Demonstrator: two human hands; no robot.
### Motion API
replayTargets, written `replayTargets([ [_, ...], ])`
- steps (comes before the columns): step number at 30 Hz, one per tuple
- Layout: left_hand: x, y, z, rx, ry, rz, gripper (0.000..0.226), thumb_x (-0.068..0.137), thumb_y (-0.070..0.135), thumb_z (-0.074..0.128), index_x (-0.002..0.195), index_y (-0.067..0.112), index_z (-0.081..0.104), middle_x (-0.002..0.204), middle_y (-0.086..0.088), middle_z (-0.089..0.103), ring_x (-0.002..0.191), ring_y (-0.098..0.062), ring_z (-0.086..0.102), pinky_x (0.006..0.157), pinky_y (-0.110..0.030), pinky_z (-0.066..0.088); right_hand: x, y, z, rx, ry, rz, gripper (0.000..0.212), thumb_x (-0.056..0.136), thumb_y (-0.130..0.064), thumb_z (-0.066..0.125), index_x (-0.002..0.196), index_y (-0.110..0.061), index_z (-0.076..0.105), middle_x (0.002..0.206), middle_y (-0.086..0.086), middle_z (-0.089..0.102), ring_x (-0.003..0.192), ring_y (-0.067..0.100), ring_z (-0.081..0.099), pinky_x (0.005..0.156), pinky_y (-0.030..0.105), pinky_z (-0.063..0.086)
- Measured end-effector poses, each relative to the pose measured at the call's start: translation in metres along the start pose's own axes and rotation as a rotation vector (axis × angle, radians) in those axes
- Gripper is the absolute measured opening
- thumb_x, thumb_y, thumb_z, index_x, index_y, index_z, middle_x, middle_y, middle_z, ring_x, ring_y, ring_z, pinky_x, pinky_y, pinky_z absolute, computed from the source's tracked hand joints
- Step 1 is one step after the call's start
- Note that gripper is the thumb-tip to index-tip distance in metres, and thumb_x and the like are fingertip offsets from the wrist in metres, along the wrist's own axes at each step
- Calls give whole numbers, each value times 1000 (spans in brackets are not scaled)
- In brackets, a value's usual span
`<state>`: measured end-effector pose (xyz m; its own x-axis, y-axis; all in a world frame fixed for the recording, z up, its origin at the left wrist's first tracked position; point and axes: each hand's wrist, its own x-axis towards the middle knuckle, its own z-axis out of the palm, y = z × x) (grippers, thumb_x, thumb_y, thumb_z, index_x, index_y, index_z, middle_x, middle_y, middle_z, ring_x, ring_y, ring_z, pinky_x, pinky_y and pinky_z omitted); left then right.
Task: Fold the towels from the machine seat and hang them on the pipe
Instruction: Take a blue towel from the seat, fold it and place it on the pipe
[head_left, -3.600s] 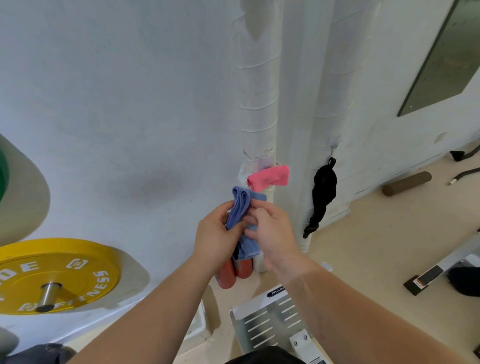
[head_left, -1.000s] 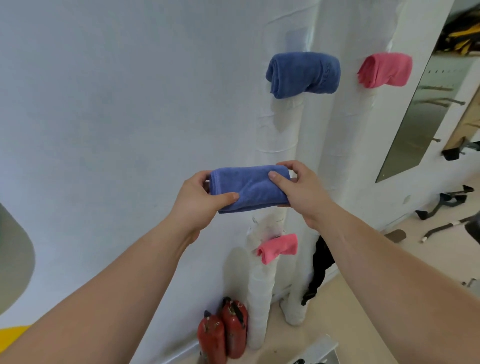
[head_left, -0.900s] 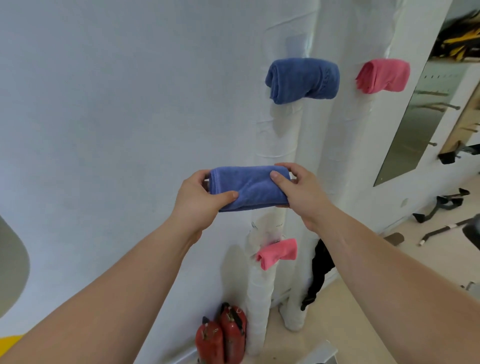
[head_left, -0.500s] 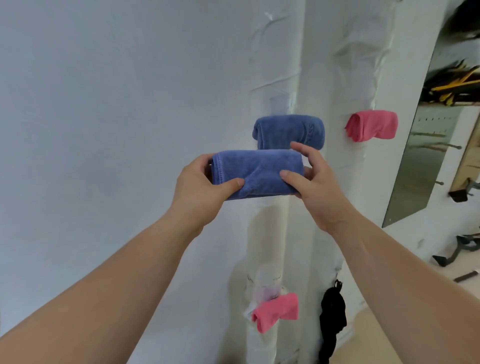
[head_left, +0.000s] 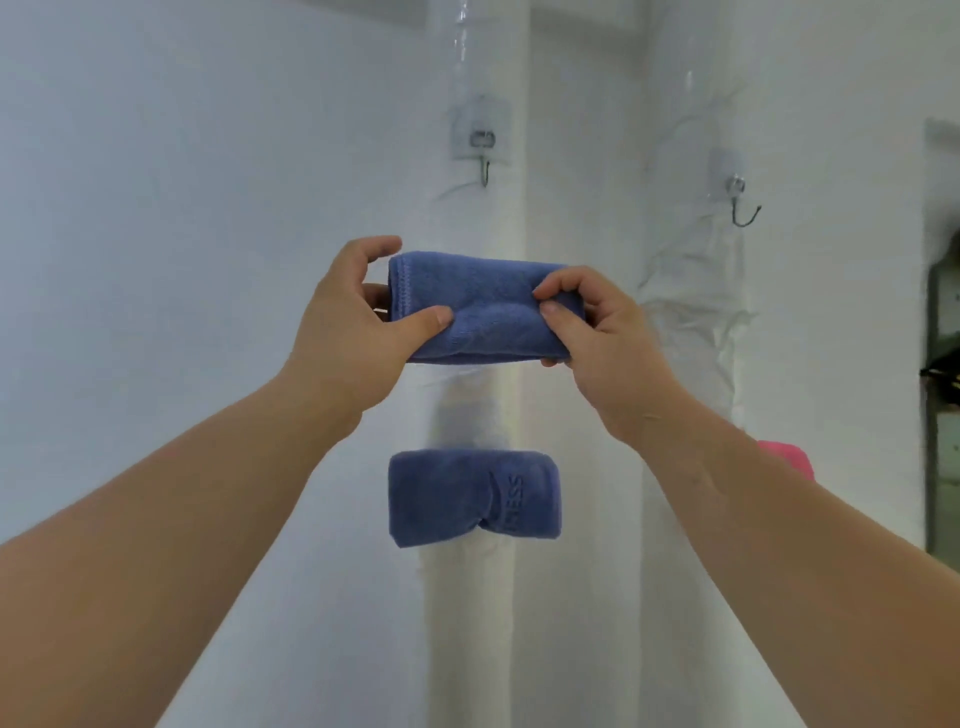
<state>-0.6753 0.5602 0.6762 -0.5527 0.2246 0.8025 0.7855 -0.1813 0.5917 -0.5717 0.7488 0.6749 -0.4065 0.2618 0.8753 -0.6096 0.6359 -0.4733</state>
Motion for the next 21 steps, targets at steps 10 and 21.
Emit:
replayTargets([
  [10, 73, 70, 19, 144, 183, 112, 54, 88, 26, 77, 135, 27, 51, 105, 2, 68, 92, -10, 67, 69, -19, 50, 104, -37, -27, 145, -107, -90, 26, 83, -10, 74, 98, -27, 63, 113, 6, 67, 106, 32, 68, 87, 49, 61],
  [21, 143, 89, 23, 123, 282, 203, 47, 93, 22, 70, 136, 21, 53, 111, 5, 64, 90, -5, 62, 67, -12, 46, 179, -57, -11, 137, -8, -186, 27, 80, -9, 74, 96, -29, 65, 112, 5, 67, 103, 29, 70, 82, 51, 62],
])
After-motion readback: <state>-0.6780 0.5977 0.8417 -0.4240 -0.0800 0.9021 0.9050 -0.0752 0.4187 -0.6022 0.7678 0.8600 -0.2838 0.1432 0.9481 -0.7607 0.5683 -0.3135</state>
